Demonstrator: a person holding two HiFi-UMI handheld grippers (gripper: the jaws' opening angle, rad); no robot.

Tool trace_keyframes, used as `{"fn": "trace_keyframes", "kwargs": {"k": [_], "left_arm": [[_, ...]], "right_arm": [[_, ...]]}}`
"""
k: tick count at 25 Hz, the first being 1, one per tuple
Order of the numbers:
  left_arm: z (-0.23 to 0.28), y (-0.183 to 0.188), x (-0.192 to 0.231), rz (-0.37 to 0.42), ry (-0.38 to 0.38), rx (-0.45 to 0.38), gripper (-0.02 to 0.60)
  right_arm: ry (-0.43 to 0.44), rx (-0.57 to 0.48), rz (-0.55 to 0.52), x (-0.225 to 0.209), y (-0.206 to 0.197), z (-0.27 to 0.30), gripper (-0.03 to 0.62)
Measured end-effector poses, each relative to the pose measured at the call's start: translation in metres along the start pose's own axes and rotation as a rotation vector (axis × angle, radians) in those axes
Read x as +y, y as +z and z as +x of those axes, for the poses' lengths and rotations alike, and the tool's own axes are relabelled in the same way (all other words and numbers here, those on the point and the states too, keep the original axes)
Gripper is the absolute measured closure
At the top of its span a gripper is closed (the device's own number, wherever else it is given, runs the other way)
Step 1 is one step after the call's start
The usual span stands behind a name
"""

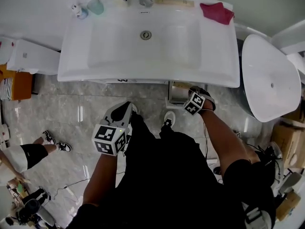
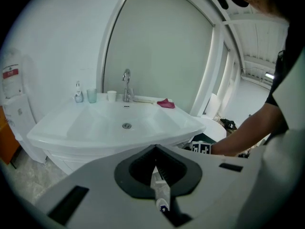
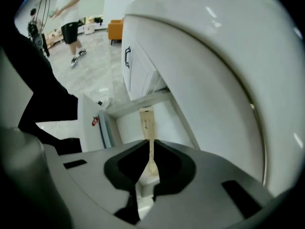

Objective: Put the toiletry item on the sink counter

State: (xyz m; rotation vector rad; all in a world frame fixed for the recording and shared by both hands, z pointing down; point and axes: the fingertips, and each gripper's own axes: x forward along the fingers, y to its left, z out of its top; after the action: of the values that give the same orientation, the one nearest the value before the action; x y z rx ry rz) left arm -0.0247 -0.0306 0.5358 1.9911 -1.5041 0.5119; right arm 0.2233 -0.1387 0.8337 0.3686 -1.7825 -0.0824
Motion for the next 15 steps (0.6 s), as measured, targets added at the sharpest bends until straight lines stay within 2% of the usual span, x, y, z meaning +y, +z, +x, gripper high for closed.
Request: {"fn": "trace_keyframes", "kwargs": {"k": [6,11,15], "left_arm": [[0.010,0.035,-0.003,0.034,-0.026,-0.059,0.577],[0.016,0.057,-0.004,0.064,-0.056,-0.090,0.577],[0.017,0.075,0.003,0.084,-0.087,-0.099,0.577]], "right_arm": [[0.051,-0.214,0.315,-0.018,0.033,-0.092,0.572],[0.085,-0.487,0.589,-0.040,0.073,-0.180,0.574],[0.079,-0.650,0.722,-0.056,0.111,-0.242,0.574]]}}
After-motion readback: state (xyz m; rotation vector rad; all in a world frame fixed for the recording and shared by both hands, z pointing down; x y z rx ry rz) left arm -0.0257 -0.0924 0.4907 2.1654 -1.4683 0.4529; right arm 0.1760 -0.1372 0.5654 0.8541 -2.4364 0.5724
